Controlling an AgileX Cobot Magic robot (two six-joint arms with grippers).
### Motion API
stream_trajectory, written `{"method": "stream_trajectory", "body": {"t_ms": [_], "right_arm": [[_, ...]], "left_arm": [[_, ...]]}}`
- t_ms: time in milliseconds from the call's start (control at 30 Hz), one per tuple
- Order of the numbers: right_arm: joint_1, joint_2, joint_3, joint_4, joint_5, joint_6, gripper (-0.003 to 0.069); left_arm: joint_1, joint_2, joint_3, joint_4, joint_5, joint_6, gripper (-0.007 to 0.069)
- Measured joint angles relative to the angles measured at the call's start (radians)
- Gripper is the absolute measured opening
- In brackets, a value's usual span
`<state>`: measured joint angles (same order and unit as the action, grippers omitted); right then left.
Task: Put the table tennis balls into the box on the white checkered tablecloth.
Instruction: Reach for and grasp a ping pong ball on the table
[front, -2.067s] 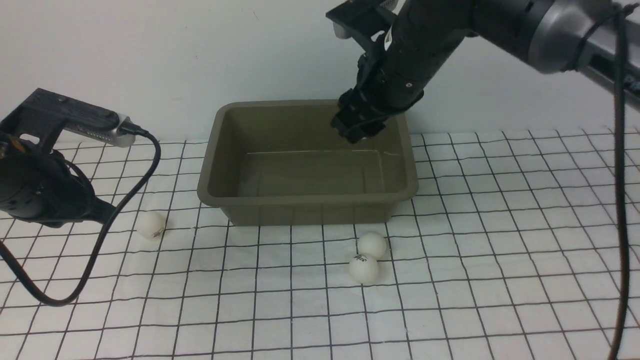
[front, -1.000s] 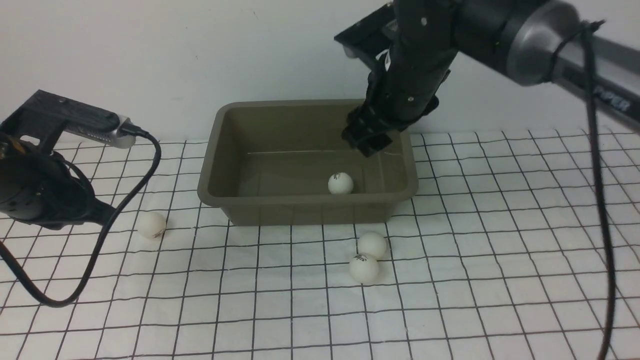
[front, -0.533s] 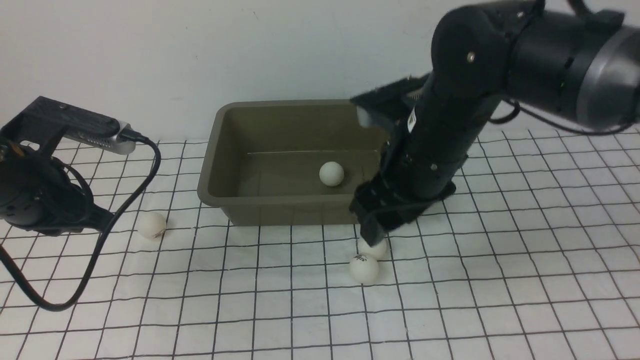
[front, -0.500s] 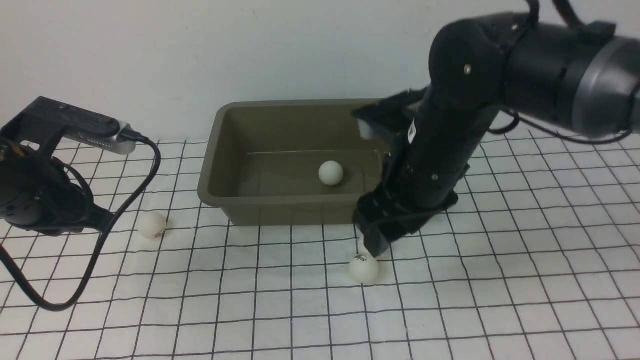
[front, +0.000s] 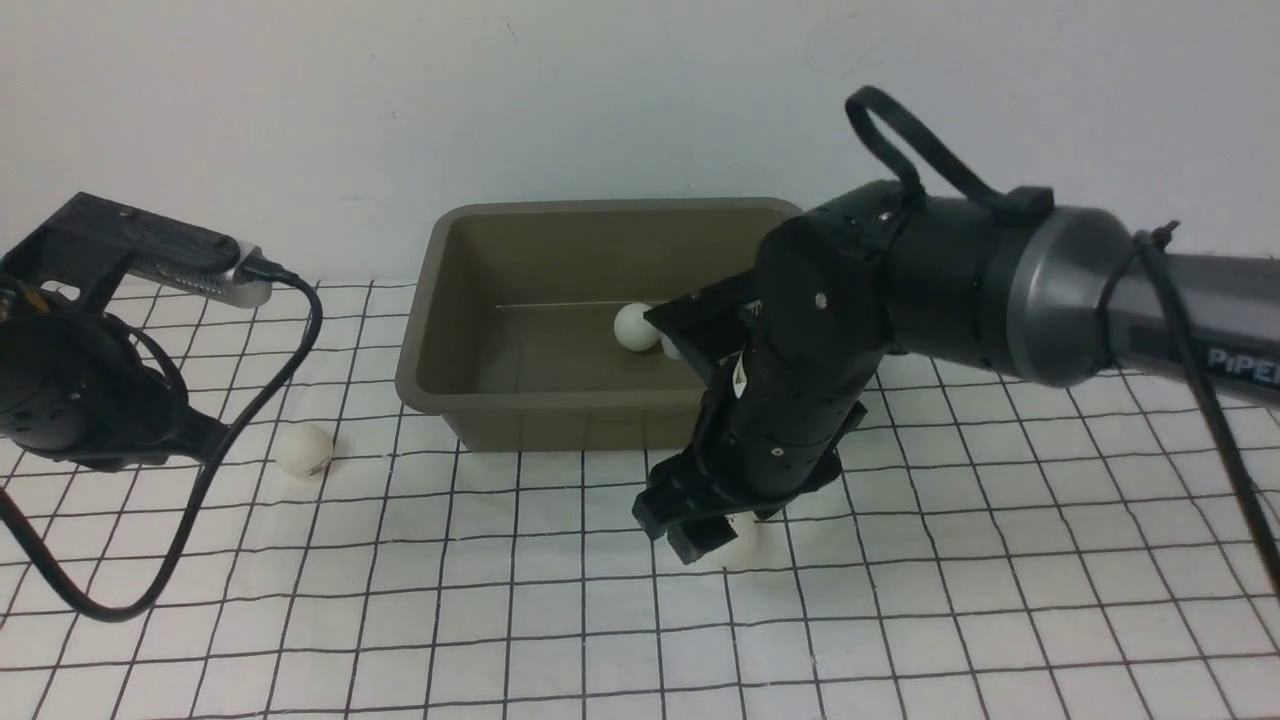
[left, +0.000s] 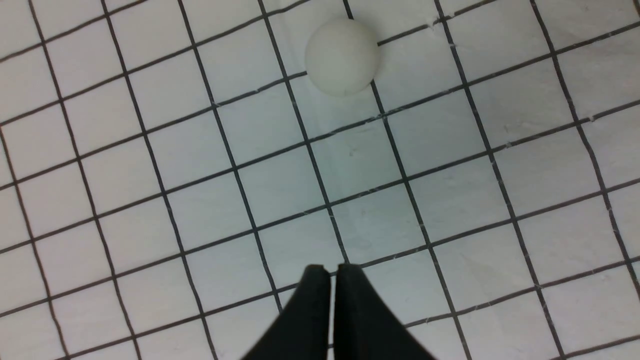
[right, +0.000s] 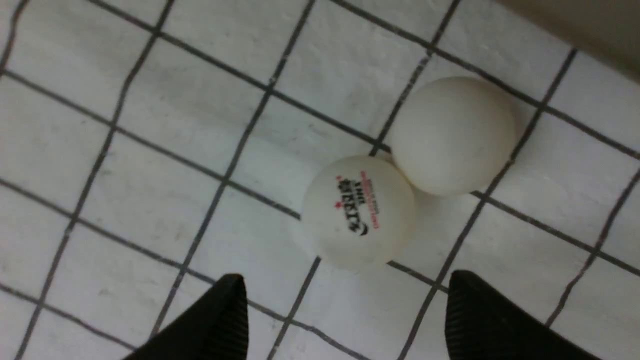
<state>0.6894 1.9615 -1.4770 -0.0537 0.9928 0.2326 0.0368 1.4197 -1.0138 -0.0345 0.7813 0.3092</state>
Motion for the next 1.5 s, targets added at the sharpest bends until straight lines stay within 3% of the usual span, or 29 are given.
{"method": "stream_trajectory", "body": {"t_ms": [167, 1167, 1400, 1500], "right_arm": [[0.001, 0.021, 0.0, -0.018, -0.013, 0.055, 0.0477], [0.002, 0.111, 0.0, -0.018, -0.099, 0.059, 0.0475], [0.002, 0.111, 0.0, -0.018, -0.113, 0.062, 0.0363], [0.002, 0.111, 0.0, -0.018, -0.113, 0.062, 0.0357]], "left_arm": [[0.0, 0.0, 0.0, 0.0, 0.0, 0.0, -0.0004], [0.0, 0.0, 0.0, 0.0, -0.002, -0.001, -0.0004], [0.0, 0.0, 0.0, -0.002, -0.002, -0.001, -0.0004], [0.0, 0.0, 0.0, -0.005, -0.002, -0.001, -0.0004]]}}
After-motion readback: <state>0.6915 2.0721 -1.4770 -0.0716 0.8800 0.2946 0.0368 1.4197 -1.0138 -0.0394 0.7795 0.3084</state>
